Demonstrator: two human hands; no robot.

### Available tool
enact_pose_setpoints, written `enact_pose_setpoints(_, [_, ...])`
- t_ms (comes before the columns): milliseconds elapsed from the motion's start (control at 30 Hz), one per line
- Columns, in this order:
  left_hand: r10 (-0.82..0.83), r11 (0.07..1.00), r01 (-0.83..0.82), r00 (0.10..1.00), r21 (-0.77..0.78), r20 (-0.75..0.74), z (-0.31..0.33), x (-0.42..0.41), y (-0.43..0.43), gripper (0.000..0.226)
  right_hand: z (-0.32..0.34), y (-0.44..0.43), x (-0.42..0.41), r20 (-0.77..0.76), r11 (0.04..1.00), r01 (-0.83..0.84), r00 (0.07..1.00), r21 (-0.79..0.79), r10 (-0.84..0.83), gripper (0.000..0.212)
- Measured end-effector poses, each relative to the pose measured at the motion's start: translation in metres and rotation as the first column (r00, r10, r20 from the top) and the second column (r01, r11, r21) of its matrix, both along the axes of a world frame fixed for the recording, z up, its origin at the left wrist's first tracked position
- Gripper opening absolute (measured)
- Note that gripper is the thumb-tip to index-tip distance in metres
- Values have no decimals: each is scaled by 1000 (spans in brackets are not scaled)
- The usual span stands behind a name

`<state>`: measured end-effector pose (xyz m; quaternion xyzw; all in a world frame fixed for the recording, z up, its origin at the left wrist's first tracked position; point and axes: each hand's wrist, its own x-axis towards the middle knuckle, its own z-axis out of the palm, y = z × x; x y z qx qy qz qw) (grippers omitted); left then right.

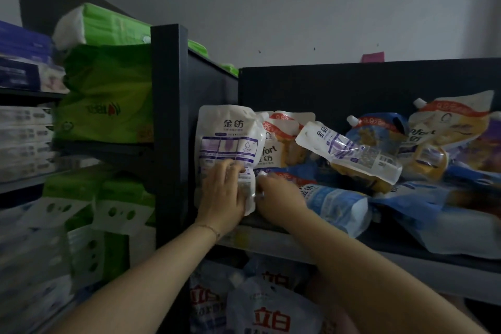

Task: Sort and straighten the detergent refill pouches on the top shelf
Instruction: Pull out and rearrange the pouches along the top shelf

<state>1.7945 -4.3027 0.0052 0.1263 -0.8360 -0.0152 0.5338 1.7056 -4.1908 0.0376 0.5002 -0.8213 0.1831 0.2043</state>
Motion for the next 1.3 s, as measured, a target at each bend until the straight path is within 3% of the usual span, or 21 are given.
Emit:
enact_pose_setpoints(67, [-30, 999, 31, 1000, -24, 3, 2, -4, 7, 31, 4, 10, -12, -198, 982, 173, 968, 79, -155, 36])
enact_pose_setpoints(167, [-42, 998, 42, 999, -37, 7, 1, -11, 14, 23, 3, 23, -26, -251, 913, 363, 916, 187, -313, 46])
enact_pose_setpoints(300, [-69, 997, 69, 997, -15, 39, -2, -18, 20, 27, -3, 32, -32, -304, 928, 313, 920, 200, -245, 28])
enact_pose_setpoints(500, [-212, 957, 201, 977, 207, 32, -1, -26, 29, 17, 3, 56, -34, -116, 955, 239, 958, -175, -261, 24])
enact_pose_setpoints(600, [-325, 865, 271, 944, 422, 61, 0, -37, 39, 8, 9, 63, -36, 34, 864, 211, 975, -457, -220, 24])
enact_pose_setpoints(700, [-459, 722, 358, 888, 592, 21, 7, -50, 60, 25, 10, 67, -36, 176, 728, 175, 981, -663, -75, 30])
enact_pose_setpoints(767, [-557, 651, 436, 831, 621, 1, 10, -59, 75, 33, 5, 68, -37, 220, 685, 158, 975, -711, 3, 33])
enact_pose_setpoints(833, [-632, 601, 458, 774, 654, 38, 11, -70, 84, 43, 0, 72, -42, 221, 699, 159, 975, -697, -1, 35])
enact_pose_setpoints(933, [-622, 633, 413, 774, 655, 114, 5, -88, 87, 55, 0, 84, -50, 225, 770, 218, 969, -599, -100, 34])
enact_pose_setpoints(1100, [-693, 477, 505, 719, 719, -46, 5, -94, 83, 48, -13, 103, -59, 253, 846, 342, 933, -409, -255, 47])
enact_pose_setpoints(1200, [-621, 513, 447, 783, 733, -43, 10, -95, 64, 44, -22, 107, -62, 359, 847, 405, 890, -344, -280, 52])
enact_pose_setpoints(1300, [-361, 666, 247, 932, 704, 15, 20, -103, 48, 26, -27, 110, -65, 426, 838, 393, 878, -379, -220, 48])
